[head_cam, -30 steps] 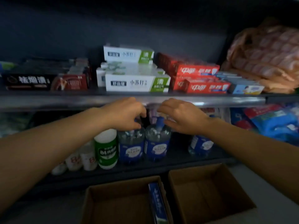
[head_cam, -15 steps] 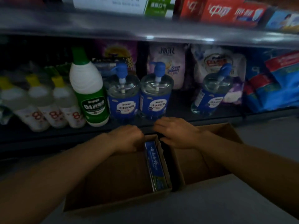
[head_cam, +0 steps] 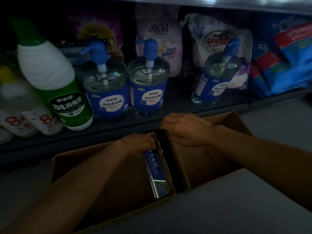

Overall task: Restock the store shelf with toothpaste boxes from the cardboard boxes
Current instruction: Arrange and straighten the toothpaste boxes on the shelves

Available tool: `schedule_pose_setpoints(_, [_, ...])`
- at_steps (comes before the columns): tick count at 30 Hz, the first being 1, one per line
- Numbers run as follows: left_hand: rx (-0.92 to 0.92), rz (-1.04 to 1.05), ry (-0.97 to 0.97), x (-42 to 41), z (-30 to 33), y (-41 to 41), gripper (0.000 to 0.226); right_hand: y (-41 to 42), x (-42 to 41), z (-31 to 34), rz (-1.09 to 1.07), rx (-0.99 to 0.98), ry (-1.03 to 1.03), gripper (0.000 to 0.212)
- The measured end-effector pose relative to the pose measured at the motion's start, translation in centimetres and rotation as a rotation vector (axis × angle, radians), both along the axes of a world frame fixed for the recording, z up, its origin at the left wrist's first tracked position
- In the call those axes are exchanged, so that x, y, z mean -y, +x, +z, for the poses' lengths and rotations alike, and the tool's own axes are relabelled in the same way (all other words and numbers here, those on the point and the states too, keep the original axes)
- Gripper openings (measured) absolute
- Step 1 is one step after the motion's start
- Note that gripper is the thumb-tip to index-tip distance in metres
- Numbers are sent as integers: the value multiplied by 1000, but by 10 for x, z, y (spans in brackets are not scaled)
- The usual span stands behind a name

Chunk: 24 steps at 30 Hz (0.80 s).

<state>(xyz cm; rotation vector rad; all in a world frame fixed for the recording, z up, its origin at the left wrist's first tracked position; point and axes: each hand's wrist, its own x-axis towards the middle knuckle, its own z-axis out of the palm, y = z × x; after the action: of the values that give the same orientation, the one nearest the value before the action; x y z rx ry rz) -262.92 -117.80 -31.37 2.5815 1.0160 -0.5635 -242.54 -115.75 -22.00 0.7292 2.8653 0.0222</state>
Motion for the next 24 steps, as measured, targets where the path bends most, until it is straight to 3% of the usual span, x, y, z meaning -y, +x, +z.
schedule_pose_setpoints(7, [121, -22, 61, -6, -16, -4, 44, -2, 2, -12, -10, 22, -53, 45])
schedule_pose_setpoints(13, [101, -57, 139, 1, -15, 6, 39, -5, 2, -15, -20, 45, -73, 46])
schedule_pose_setpoints(19, [-75, -81, 134, 0, -10, 6, 44, -4, 3, -14, -44, 63, -89, 49])
schedule_pose_setpoints(24, [-95, -37, 93, 2, 8, 7, 46, 3, 6, -7, -71, 68, -109, 49])
